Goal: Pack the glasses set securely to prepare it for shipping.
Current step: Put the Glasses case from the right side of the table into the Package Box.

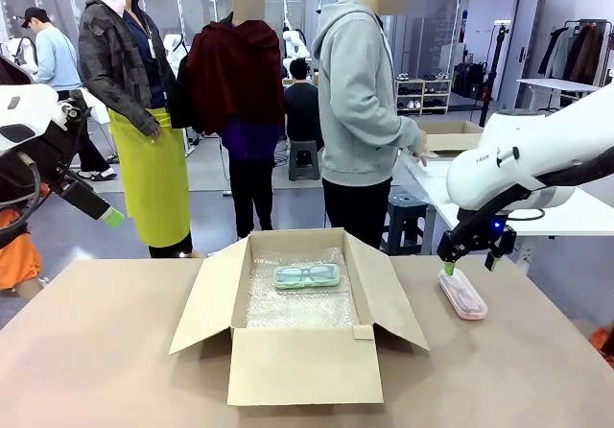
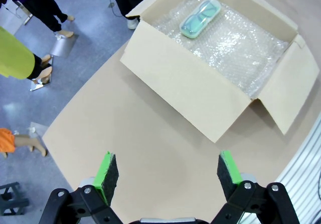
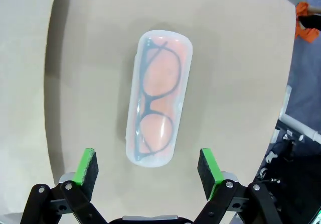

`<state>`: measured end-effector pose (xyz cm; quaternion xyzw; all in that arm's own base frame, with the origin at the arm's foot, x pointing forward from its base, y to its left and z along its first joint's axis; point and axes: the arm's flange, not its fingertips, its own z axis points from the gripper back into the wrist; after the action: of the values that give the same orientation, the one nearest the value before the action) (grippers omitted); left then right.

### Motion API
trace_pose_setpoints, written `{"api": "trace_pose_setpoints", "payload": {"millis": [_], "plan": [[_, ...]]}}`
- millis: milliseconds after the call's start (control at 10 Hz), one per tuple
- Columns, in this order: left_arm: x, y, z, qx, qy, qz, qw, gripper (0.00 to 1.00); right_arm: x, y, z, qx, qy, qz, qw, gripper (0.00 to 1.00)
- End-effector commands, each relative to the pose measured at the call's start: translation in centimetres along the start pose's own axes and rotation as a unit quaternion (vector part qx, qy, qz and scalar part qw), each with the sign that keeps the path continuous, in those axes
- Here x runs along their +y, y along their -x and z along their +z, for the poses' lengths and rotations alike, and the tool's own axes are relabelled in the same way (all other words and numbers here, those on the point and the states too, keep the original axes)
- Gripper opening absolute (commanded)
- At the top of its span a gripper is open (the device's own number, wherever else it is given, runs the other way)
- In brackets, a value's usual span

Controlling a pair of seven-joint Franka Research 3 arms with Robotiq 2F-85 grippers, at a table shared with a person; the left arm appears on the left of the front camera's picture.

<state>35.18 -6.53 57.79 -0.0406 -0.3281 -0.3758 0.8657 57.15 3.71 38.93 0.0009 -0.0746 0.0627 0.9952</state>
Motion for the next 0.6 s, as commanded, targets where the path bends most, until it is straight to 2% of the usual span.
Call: {"api": "trace_pose_setpoints", "payload": {"millis": [0,500], "plan": [[0.1,0.1,0.1,-0.001,-0.002,-0.005,1.0,1.0,0.2,-1.2,-1.2,0.012,-0.008,-0.039,0.999,1.0],[0.1,0.1,0.1,-0.001,-0.002,-0.005,1.0,1.0,-0.8,-1.7,-5.0,0.023,-0.012,-0.066,0.997,1.0]]}}
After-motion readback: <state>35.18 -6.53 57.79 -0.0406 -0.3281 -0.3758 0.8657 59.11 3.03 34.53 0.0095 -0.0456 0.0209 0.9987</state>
